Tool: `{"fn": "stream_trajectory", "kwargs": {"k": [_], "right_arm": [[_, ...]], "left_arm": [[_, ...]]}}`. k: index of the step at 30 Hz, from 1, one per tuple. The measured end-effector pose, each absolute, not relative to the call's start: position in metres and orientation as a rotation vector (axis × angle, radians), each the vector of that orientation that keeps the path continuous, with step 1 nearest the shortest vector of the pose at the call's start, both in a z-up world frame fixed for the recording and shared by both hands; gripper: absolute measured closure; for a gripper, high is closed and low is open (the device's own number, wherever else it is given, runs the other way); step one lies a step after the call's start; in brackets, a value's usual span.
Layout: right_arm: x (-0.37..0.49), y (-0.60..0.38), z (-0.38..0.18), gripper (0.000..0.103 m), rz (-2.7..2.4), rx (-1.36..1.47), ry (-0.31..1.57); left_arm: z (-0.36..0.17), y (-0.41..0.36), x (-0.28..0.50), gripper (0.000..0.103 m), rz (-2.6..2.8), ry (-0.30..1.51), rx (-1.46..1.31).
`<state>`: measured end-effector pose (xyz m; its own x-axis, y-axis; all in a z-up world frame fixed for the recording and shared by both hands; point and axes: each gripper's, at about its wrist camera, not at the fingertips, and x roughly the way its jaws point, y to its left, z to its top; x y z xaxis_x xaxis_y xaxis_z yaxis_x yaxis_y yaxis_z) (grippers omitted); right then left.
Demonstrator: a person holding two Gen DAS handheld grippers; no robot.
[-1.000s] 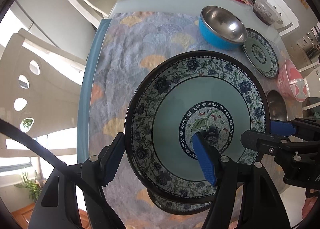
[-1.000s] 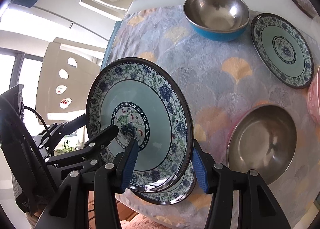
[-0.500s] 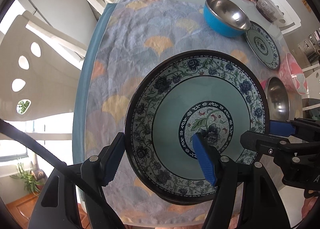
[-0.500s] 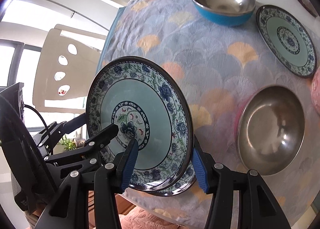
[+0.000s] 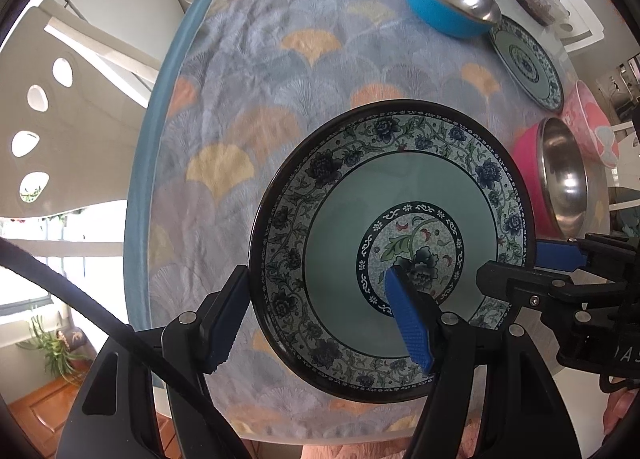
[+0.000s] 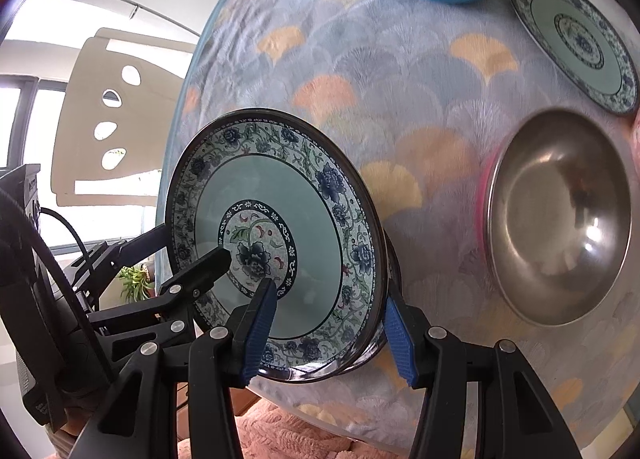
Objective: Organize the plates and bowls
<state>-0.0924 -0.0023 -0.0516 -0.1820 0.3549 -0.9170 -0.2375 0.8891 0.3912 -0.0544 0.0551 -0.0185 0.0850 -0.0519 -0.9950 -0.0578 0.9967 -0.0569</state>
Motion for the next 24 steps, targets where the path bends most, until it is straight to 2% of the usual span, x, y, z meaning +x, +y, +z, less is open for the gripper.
{"fn": "stream_trajectory", "kwargs": {"k": [24], "right_arm": [[-0.107,-0.007,-0.093,0.051,0.507,0.155,1.777]], "left_arm": [[-0.059,0.054,-0.07,0.037,-0.045,1.592,-0.075]]}}
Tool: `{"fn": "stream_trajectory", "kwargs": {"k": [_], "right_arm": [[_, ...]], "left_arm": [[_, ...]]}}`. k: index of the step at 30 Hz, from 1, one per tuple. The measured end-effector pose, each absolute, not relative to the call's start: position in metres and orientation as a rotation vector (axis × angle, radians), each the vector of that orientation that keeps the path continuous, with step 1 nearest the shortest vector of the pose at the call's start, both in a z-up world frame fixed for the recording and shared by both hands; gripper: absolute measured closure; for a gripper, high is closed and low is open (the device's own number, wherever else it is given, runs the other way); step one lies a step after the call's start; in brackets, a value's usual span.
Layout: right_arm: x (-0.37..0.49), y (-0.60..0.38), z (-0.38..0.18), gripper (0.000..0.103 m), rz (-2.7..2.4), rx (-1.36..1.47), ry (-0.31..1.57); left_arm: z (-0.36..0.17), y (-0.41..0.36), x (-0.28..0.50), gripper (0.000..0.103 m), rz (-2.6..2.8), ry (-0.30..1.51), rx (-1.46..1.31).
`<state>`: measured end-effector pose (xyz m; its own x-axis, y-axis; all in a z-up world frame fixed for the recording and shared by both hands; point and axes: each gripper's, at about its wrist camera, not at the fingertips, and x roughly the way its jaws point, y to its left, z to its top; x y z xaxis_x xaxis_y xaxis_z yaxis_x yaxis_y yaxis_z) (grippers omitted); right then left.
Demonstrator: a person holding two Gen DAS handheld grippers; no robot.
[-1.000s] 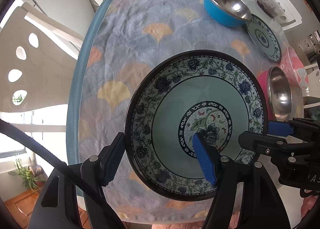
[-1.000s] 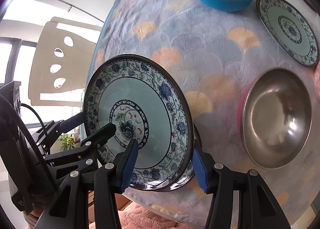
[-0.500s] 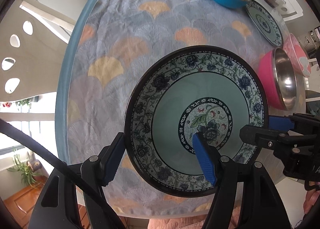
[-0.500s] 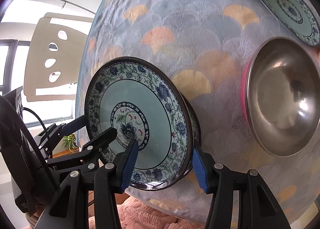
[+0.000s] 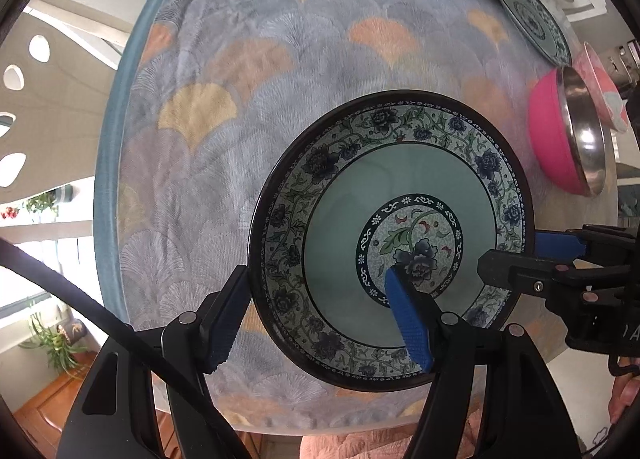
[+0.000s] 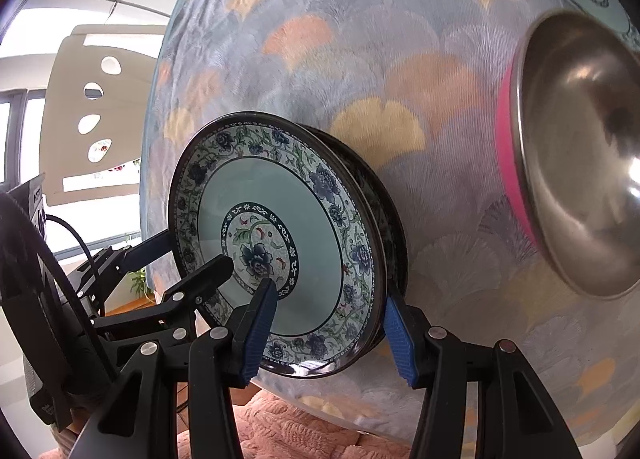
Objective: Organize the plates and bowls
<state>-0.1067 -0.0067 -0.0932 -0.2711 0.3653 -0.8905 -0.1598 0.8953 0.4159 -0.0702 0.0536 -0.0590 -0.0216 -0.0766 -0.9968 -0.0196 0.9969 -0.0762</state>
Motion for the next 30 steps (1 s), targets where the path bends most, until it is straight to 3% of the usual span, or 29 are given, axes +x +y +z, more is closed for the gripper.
{"fn": "stream_trajectory", "kwargs": {"k": [30], "right_arm": [[-0.111,-0.019,-0.089,0.051,0.506,0.181,1.795]], "left_arm": [[-0.058,0.054,-0.067,0.036,-0.103,1.599,-0.068]]}}
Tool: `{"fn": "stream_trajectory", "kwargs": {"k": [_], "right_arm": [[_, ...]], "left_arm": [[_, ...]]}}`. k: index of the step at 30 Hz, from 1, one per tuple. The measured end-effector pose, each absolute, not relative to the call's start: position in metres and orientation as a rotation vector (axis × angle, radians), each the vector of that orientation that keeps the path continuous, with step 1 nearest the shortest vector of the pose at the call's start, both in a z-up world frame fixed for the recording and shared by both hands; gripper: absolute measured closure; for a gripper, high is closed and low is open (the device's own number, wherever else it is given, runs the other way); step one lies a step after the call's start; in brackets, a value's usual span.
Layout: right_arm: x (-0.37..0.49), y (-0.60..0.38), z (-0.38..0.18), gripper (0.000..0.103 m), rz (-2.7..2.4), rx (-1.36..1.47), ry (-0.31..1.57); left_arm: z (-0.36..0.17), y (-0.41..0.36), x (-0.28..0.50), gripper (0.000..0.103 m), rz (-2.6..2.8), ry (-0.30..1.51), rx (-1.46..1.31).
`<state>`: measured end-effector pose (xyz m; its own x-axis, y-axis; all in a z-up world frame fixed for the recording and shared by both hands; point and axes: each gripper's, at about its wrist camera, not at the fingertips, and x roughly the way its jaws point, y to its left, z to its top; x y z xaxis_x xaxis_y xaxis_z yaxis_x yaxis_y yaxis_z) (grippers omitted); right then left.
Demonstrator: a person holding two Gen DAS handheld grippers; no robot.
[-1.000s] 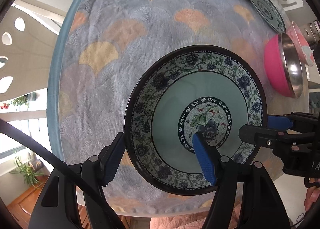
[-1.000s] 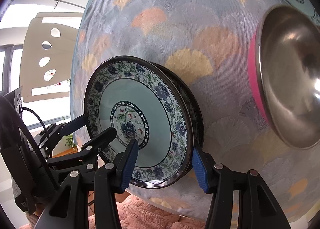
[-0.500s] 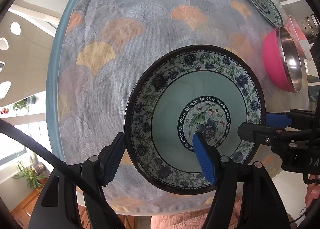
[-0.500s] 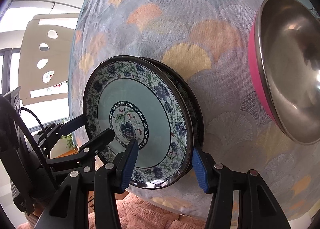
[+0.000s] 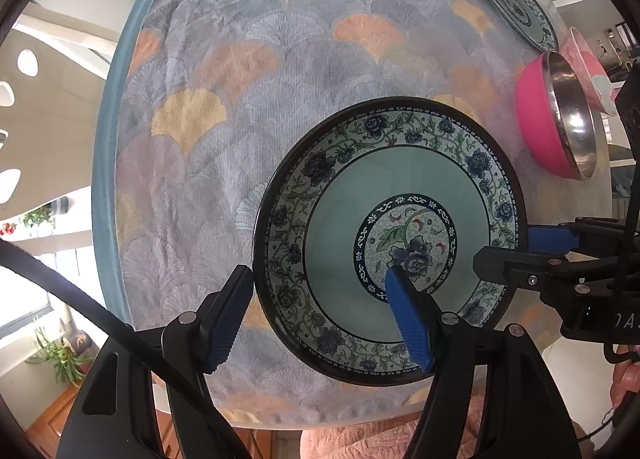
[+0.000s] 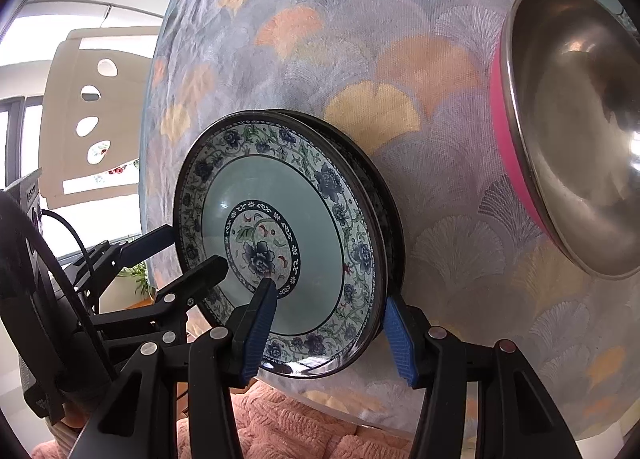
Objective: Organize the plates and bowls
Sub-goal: 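Open the left gripper and withdraw it from the stacked plates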
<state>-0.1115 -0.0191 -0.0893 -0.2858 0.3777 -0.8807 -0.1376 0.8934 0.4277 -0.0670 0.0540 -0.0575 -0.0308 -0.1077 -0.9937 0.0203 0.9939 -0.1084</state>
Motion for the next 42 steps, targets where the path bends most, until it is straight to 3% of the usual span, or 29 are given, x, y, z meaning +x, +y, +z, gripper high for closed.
{"fn": "stream_trajectory", "kwargs": {"k": [42], "right_arm": [[-0.084,-0.051,-0.052,0.051,0.647,0.179,1.74]], "left_arm": [[0.006,0.086,-0.012,0.036,0.109,1.537,-0.125]]}}
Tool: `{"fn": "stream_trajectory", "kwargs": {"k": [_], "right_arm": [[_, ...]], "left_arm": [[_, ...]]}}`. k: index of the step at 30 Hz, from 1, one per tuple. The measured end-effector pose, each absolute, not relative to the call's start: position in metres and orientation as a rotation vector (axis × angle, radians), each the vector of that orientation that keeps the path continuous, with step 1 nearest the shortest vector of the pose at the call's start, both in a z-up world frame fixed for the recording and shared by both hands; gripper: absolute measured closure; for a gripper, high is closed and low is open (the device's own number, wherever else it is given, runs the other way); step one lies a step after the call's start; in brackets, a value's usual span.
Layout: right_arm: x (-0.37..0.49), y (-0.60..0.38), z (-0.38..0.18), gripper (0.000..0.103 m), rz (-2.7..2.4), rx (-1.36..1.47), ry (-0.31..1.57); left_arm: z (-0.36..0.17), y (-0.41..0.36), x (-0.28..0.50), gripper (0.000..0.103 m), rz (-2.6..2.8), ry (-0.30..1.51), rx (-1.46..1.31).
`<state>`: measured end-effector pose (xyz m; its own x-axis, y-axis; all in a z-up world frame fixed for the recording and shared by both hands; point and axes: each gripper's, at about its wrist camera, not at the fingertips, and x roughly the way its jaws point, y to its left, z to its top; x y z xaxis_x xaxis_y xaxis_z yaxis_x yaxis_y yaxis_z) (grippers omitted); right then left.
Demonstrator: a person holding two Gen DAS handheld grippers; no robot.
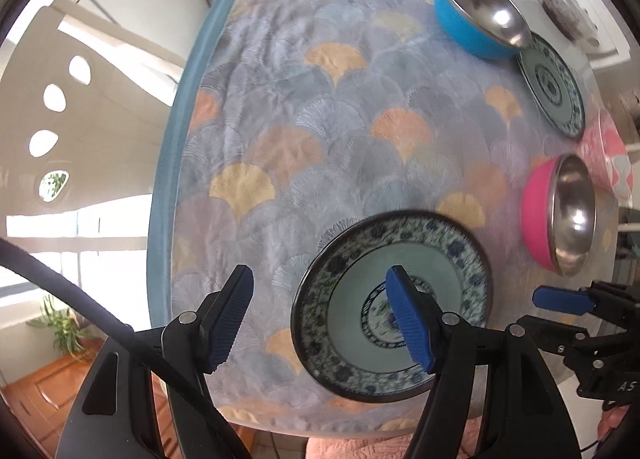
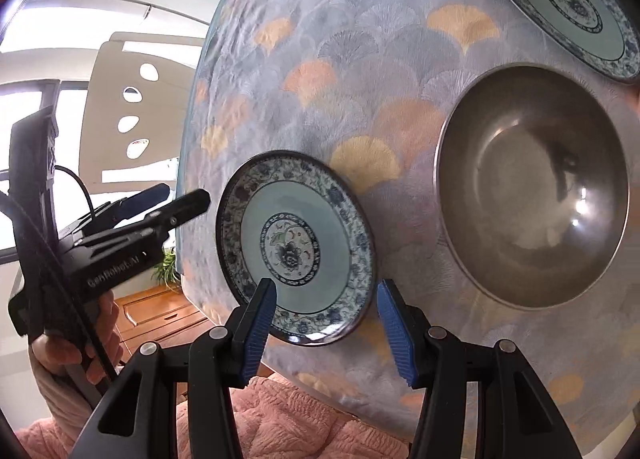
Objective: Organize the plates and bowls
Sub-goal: 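Open the left gripper and withdraw it from the stacked plates, then move both grippers to the floral plate beside the blue steel bowl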
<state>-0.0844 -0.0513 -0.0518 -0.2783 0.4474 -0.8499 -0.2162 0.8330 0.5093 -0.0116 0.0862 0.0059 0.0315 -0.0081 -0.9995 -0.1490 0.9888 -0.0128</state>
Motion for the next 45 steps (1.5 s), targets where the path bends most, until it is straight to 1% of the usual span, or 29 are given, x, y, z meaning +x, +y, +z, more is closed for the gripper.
{"fn": "stream_trajectory", "kwargs": {"k": [6,10,16,23,27,33,37,45], "right_arm": [[-0.078,-0.05,-0.051,0.051,0.698,0.206,1.735],[-0.059,-0.054,-0.031,0.051,0.734,0.205,1.685],[0.0,-0.087,-0.002,0.051,0.703,0.229,1.594],[0.072,-0.157,0.008,0.051,0.608,0.306,1.522],[0.108,-0.201,-0.006,0.051,0.519,0.364,1.513],[0.146,-0.248,-0.041,0.051,0.404,0.411,1.534],[0.163,-0.261,-0.063,0.051,0.341,0.369,1.548],[0.186,-0.27,-0.096,0.051,0.308,0.254,1.586]], "left_arm": [[0.001,0.081,-0.022,0.036,0.133,1.539,-0.141],[-0.001,0.068,-0.019,0.036,0.134,1.543,-0.152],[0.011,0.042,0.024,0.036,0.104,1.538,-0.173],[0.028,-0.016,0.083,0.036,0.028,1.486,-0.134],[0.023,-0.048,0.112,0.036,0.002,1.48,-0.129],[-0.015,-0.091,0.139,0.036,-0.018,1.538,-0.141],[-0.039,-0.107,0.149,0.037,-0.003,1.578,-0.17],[-0.061,-0.134,0.161,0.037,0.013,1.595,-0.159]]}}
